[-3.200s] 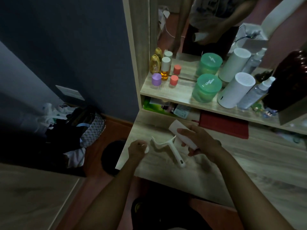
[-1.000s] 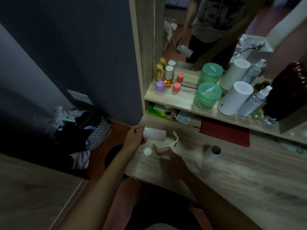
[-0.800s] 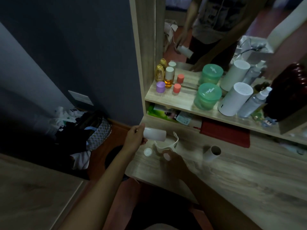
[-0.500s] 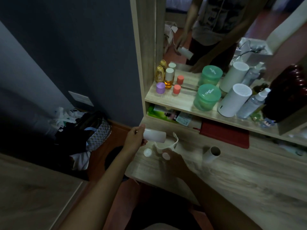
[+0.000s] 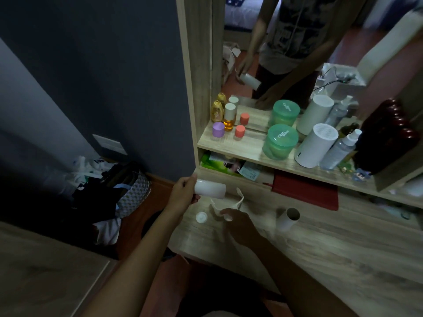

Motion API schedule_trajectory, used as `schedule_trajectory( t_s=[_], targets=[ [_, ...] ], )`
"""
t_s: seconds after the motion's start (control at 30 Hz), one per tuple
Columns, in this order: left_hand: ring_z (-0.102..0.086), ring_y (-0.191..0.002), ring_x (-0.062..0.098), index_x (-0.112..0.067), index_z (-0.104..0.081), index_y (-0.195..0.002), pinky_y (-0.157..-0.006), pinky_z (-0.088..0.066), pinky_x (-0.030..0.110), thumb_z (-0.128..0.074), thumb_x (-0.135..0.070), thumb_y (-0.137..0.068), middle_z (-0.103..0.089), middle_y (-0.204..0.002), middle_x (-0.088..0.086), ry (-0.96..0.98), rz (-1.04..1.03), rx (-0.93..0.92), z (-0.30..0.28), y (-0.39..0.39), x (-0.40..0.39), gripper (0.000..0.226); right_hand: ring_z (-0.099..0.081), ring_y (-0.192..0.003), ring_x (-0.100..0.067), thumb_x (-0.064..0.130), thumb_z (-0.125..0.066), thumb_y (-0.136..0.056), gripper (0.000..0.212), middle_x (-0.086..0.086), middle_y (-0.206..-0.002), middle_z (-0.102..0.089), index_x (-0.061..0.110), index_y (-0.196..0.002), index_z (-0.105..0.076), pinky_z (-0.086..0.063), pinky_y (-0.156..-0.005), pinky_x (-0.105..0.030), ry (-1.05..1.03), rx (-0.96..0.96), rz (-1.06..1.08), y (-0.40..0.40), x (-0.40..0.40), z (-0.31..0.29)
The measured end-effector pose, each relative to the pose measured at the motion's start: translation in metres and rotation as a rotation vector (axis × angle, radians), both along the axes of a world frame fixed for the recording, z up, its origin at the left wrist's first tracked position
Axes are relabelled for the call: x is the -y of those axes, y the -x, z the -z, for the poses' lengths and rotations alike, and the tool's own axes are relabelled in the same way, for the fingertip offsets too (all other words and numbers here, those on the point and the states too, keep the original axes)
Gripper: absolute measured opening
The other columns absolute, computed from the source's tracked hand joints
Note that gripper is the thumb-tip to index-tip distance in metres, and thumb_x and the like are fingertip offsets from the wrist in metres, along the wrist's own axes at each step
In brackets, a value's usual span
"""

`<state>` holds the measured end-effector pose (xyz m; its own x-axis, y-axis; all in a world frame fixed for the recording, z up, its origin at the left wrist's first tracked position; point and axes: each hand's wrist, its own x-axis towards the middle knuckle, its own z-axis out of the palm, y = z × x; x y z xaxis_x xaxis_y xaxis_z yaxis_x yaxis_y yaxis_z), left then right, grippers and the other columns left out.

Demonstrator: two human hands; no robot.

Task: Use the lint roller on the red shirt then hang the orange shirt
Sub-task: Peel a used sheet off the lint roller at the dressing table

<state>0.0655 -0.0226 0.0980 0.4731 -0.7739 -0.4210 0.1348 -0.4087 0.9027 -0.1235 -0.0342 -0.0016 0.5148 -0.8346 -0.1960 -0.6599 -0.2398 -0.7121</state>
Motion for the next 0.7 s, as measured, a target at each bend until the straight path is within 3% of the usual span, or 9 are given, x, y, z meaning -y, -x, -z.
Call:
schedule_trajectory(
  t_s=[0.1, 0.2, 0.33, 0.47, 0.57, 0.7],
  targets=[
    [-0.056, -0.059, 0.015, -0.008, -0.056, -0.088, -0.054, -0.047, 0.024, -0.049, -0.040, -0.096, -0.059, -0.076, 0.008, -0.010, -0.012, 0.033, -0.002, 0.000, 0.002, 0.033, -0.061, -0.106, -0.019, 0.007, -0.056, -0.089, 0.031, -0.008, -0.120, -0.064, 0.012, -0.119, -0.063, -0.047, -0.096, -0.031, 0.049, -0.002, 0.000, 0.001, 0.002, -0.003],
    [-0.056, -0.068, 0.018, -0.012, -0.057, -0.093, -0.057, -0.047, 0.027, -0.042, -0.038, -0.099, -0.060, -0.084, 0.009, 0.009, 0.008, 0.005, -0.006, -0.002, 0.002, 0.030, -0.063, -0.087, -0.012, 0.009, -0.059, -0.087, 0.031, -0.005, -0.112, -0.065, 0.018, -0.116, -0.063, -0.057, -0.080, -0.039, 0.055, 0.029, 0.038, 0.003, 0.005, -0.005],
    [-0.052, -0.061, 0.016, -0.015, -0.060, -0.086, -0.051, -0.041, 0.025, -0.038, -0.041, -0.098, -0.059, -0.083, 0.011, -0.025, -0.073, -0.067, -0.010, -0.002, 0.009, 0.036, -0.068, -0.075, -0.016, 0.007, -0.060, -0.088, 0.033, -0.001, -0.099, -0.065, 0.021, -0.117, -0.062, -0.058, -0.066, -0.028, 0.009, 0.055, 0.101, 0.004, 0.008, -0.023],
    [-0.045, -0.051, 0.013, -0.018, -0.050, -0.077, -0.051, -0.035, 0.025, -0.038, -0.047, -0.098, -0.049, -0.063, 0.002, 0.009, -0.071, -0.033, -0.012, 0.003, 0.011, 0.037, -0.063, -0.075, -0.007, 0.009, -0.057, -0.089, 0.028, 0.003, -0.084, -0.069, 0.019, -0.114, -0.065, -0.042, -0.068, -0.006, 0.054, 0.086, 0.138, 0.006, 0.012, -0.037],
    [-0.048, -0.052, 0.017, -0.014, -0.054, -0.074, -0.049, -0.038, 0.025, -0.043, -0.046, -0.096, -0.054, -0.066, 0.007, -0.035, -0.159, -0.094, -0.014, 0.001, 0.017, 0.040, -0.059, -0.070, 0.001, 0.010, -0.058, -0.088, 0.028, 0.012, -0.077, -0.064, 0.023, -0.111, -0.066, -0.041, -0.068, -0.009, 0.046, 0.110, 0.193, 0.007, 0.014, -0.042],
    [-0.054, -0.056, 0.018, -0.011, -0.057, -0.085, -0.050, -0.044, 0.026, -0.049, -0.045, -0.094, -0.060, -0.077, 0.012, 0.029, -0.137, -0.107, -0.014, -0.007, 0.009, 0.036, -0.061, -0.074, -0.004, 0.011, -0.060, -0.088, 0.032, 0.007, -0.085, -0.067, 0.022, -0.118, -0.064, -0.043, -0.067, -0.007, 0.051, 0.134, 0.243, 0.008, 0.016, -0.045]
  ],
)
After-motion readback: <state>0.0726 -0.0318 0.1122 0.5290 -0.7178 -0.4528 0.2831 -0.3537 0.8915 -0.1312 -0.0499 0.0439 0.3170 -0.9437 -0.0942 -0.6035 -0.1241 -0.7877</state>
